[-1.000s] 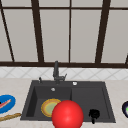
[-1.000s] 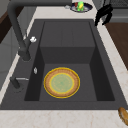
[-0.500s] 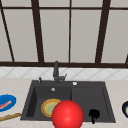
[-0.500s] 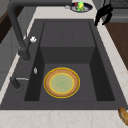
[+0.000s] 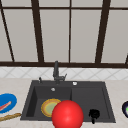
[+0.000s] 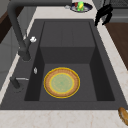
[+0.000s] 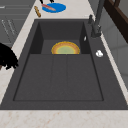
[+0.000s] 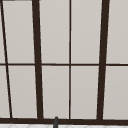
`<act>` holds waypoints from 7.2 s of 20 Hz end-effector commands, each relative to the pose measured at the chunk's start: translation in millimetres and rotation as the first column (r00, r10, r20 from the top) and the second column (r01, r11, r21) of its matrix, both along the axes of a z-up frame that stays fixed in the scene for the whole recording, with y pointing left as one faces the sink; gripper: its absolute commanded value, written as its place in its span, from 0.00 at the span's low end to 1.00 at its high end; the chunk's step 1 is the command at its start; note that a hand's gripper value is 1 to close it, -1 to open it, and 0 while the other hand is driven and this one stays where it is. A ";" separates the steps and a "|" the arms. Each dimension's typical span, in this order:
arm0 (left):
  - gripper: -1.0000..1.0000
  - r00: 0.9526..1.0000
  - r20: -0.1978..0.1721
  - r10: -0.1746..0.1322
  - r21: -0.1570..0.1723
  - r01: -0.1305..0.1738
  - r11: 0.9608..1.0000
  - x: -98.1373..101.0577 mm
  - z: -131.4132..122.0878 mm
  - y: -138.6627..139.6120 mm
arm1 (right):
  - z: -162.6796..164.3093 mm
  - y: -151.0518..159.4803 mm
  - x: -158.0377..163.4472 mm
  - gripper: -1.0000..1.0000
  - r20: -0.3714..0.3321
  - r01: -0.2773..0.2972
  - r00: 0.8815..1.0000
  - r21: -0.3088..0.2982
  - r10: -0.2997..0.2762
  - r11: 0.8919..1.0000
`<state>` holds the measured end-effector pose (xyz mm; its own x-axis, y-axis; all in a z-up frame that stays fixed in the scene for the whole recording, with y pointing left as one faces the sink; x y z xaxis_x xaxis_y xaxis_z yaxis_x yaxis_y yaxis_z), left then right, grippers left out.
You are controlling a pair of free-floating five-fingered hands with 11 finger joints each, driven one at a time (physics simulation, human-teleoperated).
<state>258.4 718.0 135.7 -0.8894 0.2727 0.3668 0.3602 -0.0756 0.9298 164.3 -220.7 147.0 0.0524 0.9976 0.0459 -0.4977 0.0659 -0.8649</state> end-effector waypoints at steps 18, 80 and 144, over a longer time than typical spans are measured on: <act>0.00 0.993 -0.098 0.060 0.011 -0.059 0.998 -36.8 32.8 -47.2 | 0.0 0.0 0.0 0.50 0.000 0.000 1.000 0.000 0.000 1.000; 1.00 0.998 0.068 0.020 -0.179 -0.008 0.984 -31.5 -26.9 -68.1 | 0.0 0.0 0.0 0.50 0.000 0.000 1.000 0.000 0.000 1.000; 1.00 0.979 0.188 0.079 -0.167 -0.047 0.985 -42.8 118.6 -392.3 | 0.0 0.0 0.0 0.50 0.000 0.000 1.000 0.000 0.000 1.000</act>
<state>212.7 346.4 263.1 -0.9563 0.2620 0.1296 0.1724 0.1476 0.9739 164.3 -220.7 147.0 0.0524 0.9976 0.0459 -0.4977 0.0659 -0.8649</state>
